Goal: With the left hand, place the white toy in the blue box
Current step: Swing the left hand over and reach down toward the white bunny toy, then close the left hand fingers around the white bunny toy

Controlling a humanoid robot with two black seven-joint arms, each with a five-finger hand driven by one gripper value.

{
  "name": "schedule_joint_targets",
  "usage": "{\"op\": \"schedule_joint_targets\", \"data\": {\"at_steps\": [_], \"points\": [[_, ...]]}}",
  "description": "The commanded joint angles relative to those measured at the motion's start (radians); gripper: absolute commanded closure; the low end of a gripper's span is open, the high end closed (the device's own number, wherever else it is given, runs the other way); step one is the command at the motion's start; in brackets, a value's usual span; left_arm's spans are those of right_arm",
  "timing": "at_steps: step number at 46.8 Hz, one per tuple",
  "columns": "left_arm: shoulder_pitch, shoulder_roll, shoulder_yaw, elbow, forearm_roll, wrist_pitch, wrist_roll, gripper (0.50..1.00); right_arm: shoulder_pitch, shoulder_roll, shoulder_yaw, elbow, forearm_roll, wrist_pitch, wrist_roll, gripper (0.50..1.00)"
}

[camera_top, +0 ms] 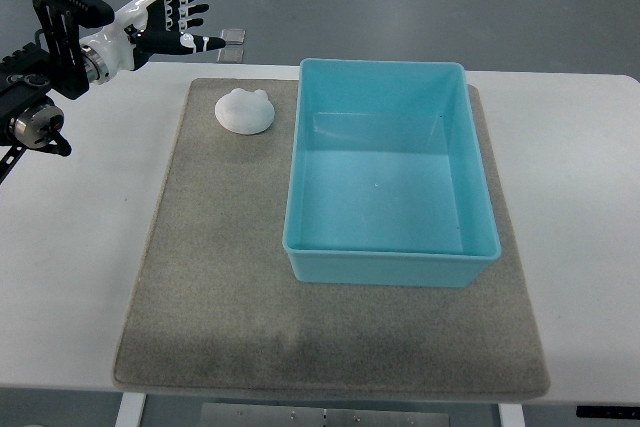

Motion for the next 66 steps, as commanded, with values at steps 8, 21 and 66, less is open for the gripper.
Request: {"op": "schedule_joint_targets", "data": {"at_steps": [8, 21, 66], "points": [[-0.019, 0.014, 0.001, -0.008, 0.268, 0.028, -0.080, 0.516, 0.000, 0.000, 0.000, 0.000, 0.000, 0.000, 0.000, 0.564], [-0.025, 0.012, 0.005, -0.011, 0.467, 0.042, -0.124, 0.516, 0.000, 0.000, 0.000, 0.000, 0.000, 0.000, 0.000, 0.564], [-0.027, -0.061, 0.259, 0.008, 0.714, 0.370, -0.184, 0.516, 0.000, 0.000, 0.000, 0.000, 0.002, 0.000, 0.000, 0.564]]}}
